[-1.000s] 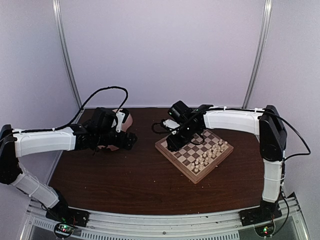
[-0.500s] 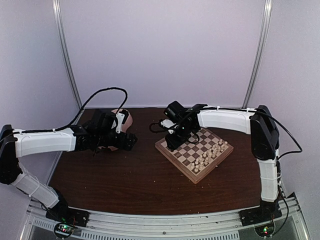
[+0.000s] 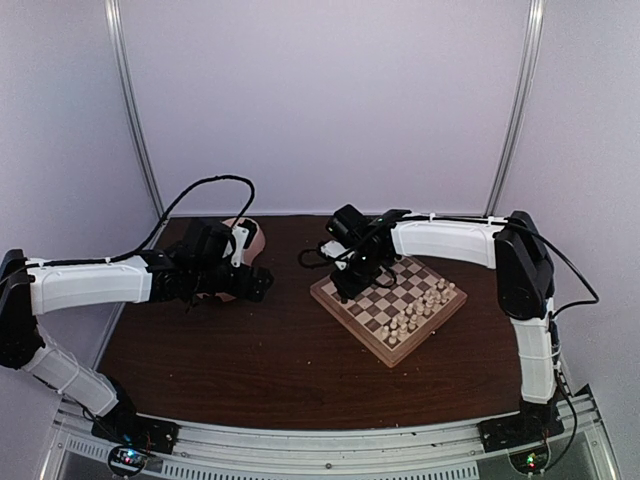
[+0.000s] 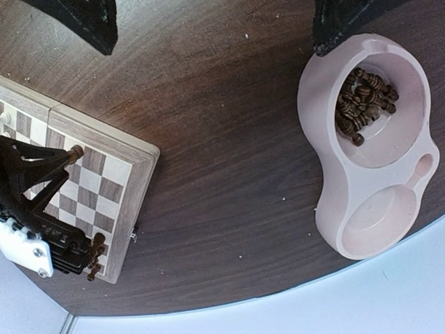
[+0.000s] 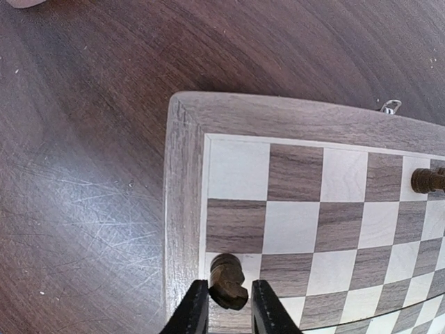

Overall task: Set up the chess pieces on the board
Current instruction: Pick up the knight from the chessboard.

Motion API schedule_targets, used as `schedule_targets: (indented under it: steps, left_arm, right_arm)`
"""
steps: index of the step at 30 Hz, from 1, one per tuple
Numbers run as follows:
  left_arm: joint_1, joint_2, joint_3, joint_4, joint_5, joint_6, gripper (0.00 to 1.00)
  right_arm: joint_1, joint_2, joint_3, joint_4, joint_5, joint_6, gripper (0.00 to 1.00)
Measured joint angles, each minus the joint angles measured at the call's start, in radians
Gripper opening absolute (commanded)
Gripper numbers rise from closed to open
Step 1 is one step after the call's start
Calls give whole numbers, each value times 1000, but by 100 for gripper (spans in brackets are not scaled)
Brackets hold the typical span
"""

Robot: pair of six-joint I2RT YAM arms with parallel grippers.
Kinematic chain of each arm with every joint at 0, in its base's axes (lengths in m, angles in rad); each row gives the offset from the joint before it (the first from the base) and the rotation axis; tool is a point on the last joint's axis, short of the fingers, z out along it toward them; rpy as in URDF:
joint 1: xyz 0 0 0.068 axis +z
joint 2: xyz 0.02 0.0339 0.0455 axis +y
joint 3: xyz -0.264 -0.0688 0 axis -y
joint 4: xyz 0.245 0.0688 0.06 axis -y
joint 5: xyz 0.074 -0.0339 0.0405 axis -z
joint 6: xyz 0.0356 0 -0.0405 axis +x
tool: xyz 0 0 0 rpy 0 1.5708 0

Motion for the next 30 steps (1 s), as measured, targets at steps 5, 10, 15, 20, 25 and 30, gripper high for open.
schedule_targets:
  steps: [5,10,15,20,25,30]
  left_arm:
    - [0,0,0,-4,-8,0,98]
    - [0,0,0,-7,-12,0,98]
    - [0,0,0,-8,-12,0,98]
    - [0,0,3,-15,-13,0,98]
    - [0,1,8,-24,-14,0,98]
    - [0,1,15,-37,-20,0,97]
  right_arm:
    - [0,0,0,2,8,-2,23]
    - [0,0,0,2,10,-5,29]
    - [0,0,0,2,10,-5,29]
    - [0,0,0,2,9,-6,28]
    - [0,2,3,-2,8,-8,28]
    - [0,12,21,-6,7,-19,23]
